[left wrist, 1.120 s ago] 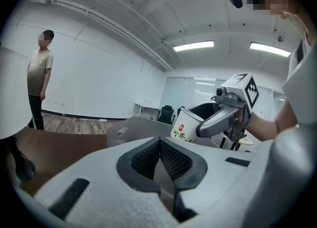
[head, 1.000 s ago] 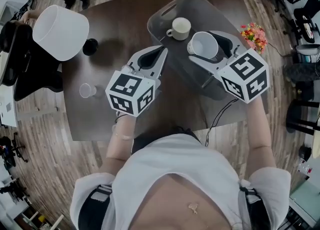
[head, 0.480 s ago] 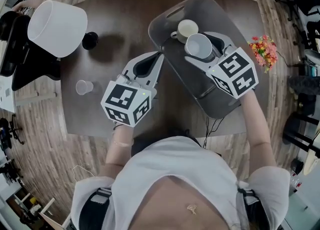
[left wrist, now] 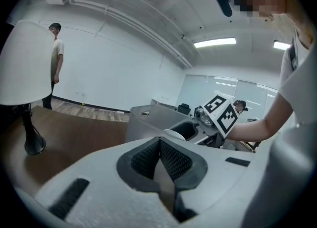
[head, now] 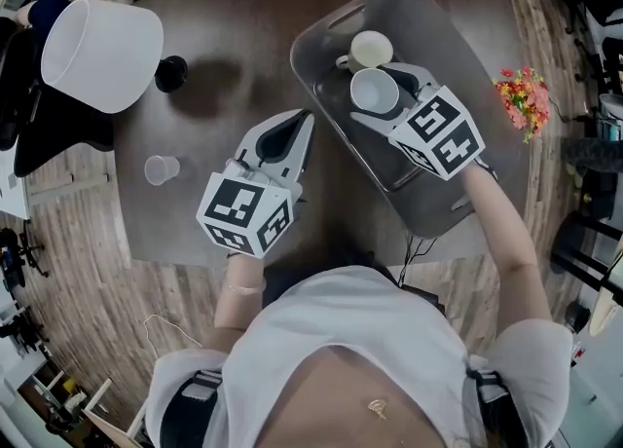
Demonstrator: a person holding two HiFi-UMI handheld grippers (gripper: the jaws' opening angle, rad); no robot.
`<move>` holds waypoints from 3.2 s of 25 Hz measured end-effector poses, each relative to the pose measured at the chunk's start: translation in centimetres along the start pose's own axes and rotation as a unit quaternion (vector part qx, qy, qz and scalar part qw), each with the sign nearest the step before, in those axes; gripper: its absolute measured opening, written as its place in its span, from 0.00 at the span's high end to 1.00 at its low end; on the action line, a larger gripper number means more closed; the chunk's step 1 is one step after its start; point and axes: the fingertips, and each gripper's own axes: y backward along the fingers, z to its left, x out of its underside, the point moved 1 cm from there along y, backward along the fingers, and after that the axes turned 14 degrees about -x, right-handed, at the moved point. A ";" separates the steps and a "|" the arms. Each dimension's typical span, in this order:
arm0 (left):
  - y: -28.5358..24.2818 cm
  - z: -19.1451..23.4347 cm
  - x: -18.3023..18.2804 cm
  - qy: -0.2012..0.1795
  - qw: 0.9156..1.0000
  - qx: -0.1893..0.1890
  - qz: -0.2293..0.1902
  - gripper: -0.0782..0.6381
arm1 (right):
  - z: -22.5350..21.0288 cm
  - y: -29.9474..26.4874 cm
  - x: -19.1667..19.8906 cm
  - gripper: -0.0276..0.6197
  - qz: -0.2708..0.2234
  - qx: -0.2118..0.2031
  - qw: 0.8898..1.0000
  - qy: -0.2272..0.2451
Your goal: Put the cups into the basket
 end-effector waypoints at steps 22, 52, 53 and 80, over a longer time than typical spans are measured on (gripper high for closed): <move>-0.8 1.5 1.2 0.029 1.000 0.006 0.005 0.87 | -1.4 -7.5 4.8 0.40 0.034 -0.018 0.999 -0.020; -0.7 1.0 1.7 0.022 1.000 0.008 0.009 0.87 | -2.3 -9.1 5.6 0.34 0.026 0.006 0.999 -0.024; -0.6 1.0 1.6 0.022 1.000 0.008 0.008 0.87 | -2.2 -9.0 5.7 0.34 0.028 0.004 0.999 -0.025; 2.3 -0.8 0.0 -0.010 1.000 0.028 -0.005 0.87 | -3.8 4.1 1.7 0.94 -0.044 0.214 0.970 -0.111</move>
